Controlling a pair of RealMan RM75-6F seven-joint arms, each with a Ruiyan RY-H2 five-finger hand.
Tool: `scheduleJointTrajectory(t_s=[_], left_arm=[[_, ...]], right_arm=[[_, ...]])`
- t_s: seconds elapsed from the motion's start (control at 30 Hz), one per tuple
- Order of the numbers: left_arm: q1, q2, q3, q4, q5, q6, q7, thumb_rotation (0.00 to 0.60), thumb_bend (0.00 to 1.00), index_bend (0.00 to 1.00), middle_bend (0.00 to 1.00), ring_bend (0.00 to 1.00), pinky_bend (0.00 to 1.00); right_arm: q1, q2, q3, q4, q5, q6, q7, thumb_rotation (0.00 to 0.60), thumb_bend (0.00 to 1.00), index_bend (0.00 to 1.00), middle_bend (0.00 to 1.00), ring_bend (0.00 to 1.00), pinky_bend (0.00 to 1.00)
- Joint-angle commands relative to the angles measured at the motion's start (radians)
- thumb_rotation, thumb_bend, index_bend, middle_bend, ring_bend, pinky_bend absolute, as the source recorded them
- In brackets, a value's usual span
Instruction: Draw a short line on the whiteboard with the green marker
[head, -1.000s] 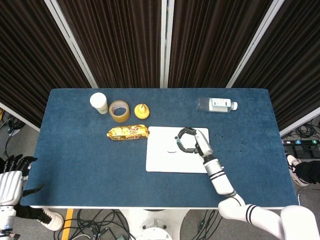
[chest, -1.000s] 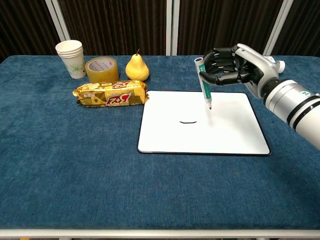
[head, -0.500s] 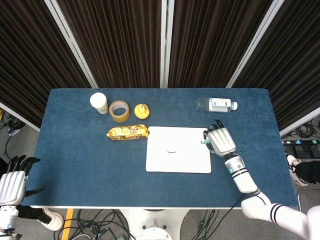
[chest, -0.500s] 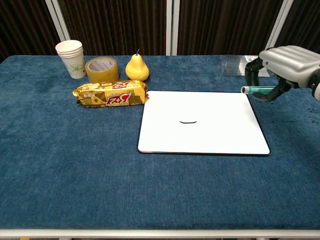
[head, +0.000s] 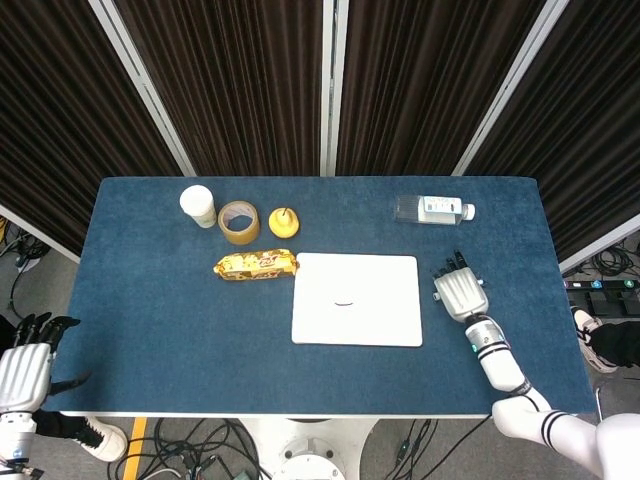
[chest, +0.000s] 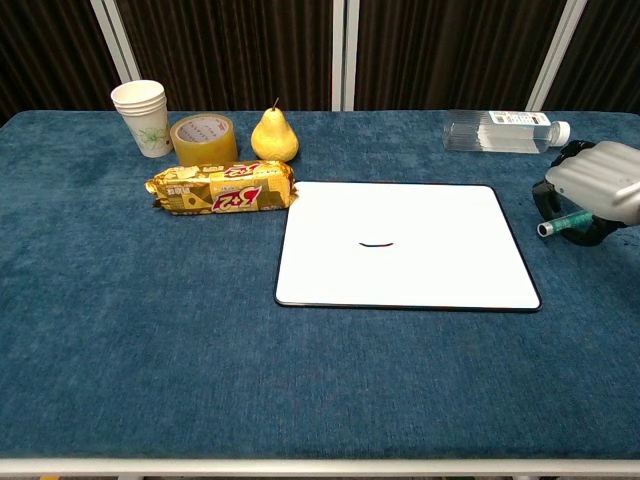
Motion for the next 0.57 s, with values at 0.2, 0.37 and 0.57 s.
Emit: scheduleJointTrajectory(t_s=[0.2, 0.37, 0.57], left_arm=[[0.000, -0.002, -0.003, 0.010, 0.005, 0.008, -0.010, 0.600, 0.00, 0.25, 0.21, 0.09, 0.07], [0.003, -0.012, -0.006, 0.027, 0.010, 0.020, -0.020, 0.600, 0.00, 0.25, 0.21, 0.09, 0.07], [-0.003, -0.026, -0.013, 0.044, 0.013, 0.021, -0.027, 0.600, 0.00, 0.25, 0.21, 0.09, 0.07]], right_arm=[[-0.058, 0.068, 0.009, -0.120, -0.012, 0.100, 0.038, 0.600, 0.41, 0.08, 0.18, 0.01, 0.00], [-0.174, 0.217, 0.018, -0.351, -0.063, 0.315, 0.140, 0.600, 0.41, 0.07, 0.19, 0.02, 0.00], [-0.316, 0.382, -0.006, -0.562, -0.122, 0.506, 0.278, 0.600, 0.41, 0.09, 0.21, 0.04, 0.01]])
